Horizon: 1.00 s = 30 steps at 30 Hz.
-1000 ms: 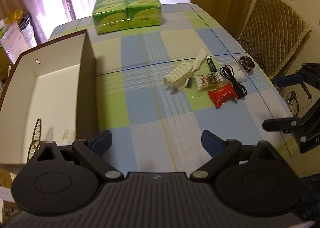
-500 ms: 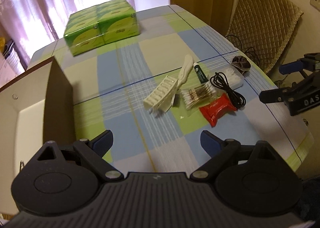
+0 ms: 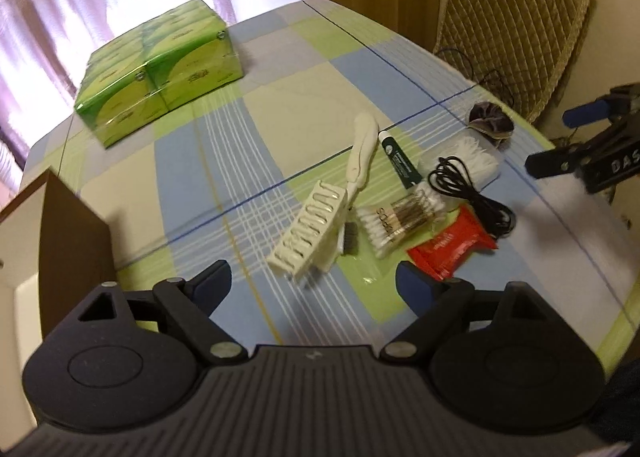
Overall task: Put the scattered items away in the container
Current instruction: 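Withdraw both tools from the box back toward the remaining items, then grasp the white comb-like holder with the left tool while the right tool grasps the brown scrunchie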
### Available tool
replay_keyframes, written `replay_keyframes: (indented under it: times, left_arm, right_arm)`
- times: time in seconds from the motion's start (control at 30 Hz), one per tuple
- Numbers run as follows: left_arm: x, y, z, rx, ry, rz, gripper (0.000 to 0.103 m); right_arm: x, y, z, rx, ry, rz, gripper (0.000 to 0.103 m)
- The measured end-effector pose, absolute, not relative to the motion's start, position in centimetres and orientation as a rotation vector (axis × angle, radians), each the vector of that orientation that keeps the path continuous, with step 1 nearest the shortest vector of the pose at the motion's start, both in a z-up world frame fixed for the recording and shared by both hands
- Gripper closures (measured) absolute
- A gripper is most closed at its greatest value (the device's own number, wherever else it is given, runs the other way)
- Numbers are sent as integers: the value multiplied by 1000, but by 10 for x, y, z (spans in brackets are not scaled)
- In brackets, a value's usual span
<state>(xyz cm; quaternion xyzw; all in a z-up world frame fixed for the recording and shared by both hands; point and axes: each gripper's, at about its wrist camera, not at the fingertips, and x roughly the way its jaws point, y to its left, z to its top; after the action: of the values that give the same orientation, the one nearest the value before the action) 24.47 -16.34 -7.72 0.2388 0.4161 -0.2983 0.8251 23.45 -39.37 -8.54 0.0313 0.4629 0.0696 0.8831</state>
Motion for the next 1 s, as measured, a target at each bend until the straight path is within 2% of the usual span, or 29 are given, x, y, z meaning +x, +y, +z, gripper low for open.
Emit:
replay_keyframes:
  times: [0.27,0.47,0.6,0.7,0.73,0.8,1.0]
  left_arm:
    - [280,-184,-100,593,911,-697,28]
    - [298,-195,-115,633,942,-742,40]
    - [312,-197,-123,625,981,-768,61]
    - [321,-198,-129,605,1010,-791,70]
    - [322,-198,-130,591,1023,-795,76]
    - [324,-195,-131,564,1038,-785,79]
    - [316,-174,-128,553,1050,-625,80]
  right_arm:
    - [259,-405,-98,71,997,130,0]
    - [273,-412,-102,85,997,123,0]
    - [278,-412,-103,87,985,146,0]
    - [281,-411,-104,81,974,168,0]
    - [282,-411,-105,77,974,172,0]
    - [285,-410,-107,72,973,175,0]
    - [293,-411,-113,54,966,172,0]
